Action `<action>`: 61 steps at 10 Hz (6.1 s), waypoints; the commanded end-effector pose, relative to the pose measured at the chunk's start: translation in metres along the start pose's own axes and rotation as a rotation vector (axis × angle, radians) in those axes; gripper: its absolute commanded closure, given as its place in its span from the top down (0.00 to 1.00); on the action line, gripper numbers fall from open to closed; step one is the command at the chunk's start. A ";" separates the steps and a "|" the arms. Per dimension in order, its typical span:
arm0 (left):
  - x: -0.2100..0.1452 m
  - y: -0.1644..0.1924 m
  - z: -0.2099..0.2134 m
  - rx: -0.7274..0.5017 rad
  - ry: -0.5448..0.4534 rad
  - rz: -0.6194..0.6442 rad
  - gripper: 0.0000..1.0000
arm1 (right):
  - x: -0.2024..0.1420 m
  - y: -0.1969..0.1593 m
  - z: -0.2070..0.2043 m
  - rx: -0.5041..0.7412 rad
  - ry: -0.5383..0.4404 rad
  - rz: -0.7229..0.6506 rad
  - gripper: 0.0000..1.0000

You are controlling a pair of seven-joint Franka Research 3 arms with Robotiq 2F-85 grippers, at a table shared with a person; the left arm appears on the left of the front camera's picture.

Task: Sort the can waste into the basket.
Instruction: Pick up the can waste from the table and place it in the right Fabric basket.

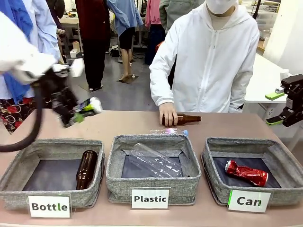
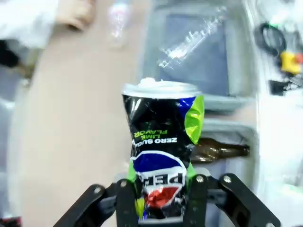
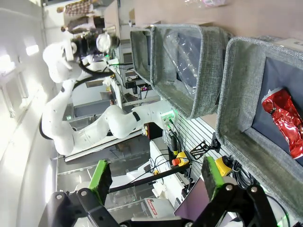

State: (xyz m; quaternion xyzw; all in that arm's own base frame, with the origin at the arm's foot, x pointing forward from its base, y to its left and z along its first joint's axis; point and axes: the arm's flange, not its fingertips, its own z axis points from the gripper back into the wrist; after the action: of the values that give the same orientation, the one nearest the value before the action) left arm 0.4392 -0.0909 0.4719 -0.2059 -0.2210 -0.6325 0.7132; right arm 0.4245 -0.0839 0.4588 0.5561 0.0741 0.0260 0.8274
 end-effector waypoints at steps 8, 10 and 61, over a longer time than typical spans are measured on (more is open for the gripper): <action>-0.097 -0.066 0.094 0.096 -0.163 -0.048 0.38 | -0.001 0.000 0.002 -0.007 0.001 0.020 1.00; -0.124 -0.108 0.186 0.255 -0.078 0.035 0.38 | -0.001 0.000 0.002 -0.007 0.001 0.020 1.00; 0.336 -0.074 -0.108 -0.012 0.133 -0.280 1.00 | -0.097 -0.021 0.099 -0.265 -0.286 -0.149 1.00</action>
State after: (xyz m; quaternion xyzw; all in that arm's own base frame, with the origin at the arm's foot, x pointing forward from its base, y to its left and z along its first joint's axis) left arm 0.4279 -0.4935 0.5731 -0.1233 -0.1907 -0.7540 0.6163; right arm 0.3159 -0.2212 0.4885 0.4508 -0.0239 -0.1115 0.8853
